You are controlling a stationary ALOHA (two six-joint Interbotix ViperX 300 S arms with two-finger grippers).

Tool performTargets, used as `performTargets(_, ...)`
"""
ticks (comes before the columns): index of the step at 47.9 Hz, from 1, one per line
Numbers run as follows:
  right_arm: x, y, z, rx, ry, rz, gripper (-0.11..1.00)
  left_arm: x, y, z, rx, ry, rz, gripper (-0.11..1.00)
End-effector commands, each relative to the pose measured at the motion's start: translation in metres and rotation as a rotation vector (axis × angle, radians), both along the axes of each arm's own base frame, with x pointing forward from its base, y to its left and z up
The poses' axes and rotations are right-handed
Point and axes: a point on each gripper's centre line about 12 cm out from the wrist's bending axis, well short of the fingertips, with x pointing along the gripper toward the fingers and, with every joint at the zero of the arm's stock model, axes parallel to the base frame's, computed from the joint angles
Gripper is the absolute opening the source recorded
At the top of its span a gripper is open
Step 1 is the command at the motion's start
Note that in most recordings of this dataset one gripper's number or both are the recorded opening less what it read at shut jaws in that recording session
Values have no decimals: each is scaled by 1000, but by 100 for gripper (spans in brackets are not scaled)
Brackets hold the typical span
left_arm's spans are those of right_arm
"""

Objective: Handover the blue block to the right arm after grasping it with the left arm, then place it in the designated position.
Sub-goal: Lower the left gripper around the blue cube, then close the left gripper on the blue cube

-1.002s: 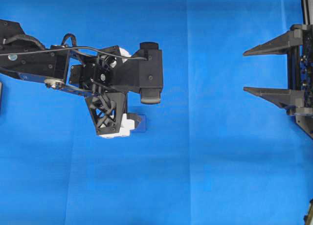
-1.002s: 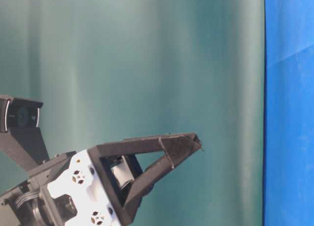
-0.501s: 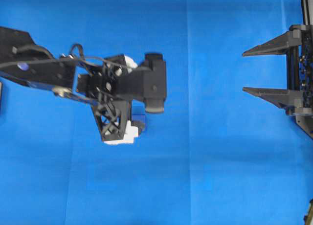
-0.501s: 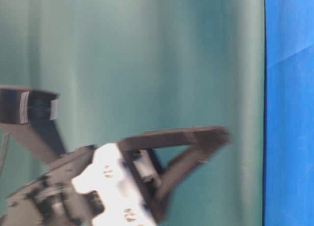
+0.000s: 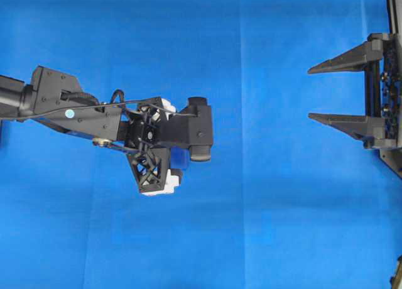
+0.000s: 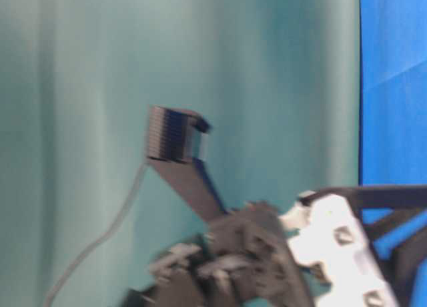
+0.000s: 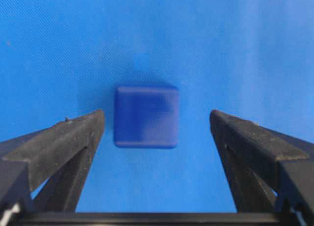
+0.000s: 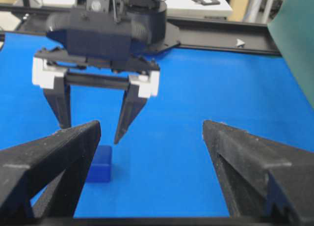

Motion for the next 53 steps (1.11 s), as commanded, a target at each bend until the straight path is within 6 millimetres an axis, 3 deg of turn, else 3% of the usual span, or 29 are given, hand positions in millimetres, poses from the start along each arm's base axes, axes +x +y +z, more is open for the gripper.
performTargets(1,3,0,7,2,-23,-2,98,2,-2,1,-5,-55,-5,91)
performTargets(20,5,-1,5,2,-23,-2,98,3,-9,-38,-2,-34,-23,91)
performTargets(43,5,-1,5,4,-22,-3,98,4,-2,-50,-1,-34,-9,90)
performTargets(48,5,-1,5,4,-22,-3,98,4,0,-50,0,-32,-4,80)
performTargets(53,5,-1,5,4,-22,-3,98,4,0,-50,2,-29,-7,53)
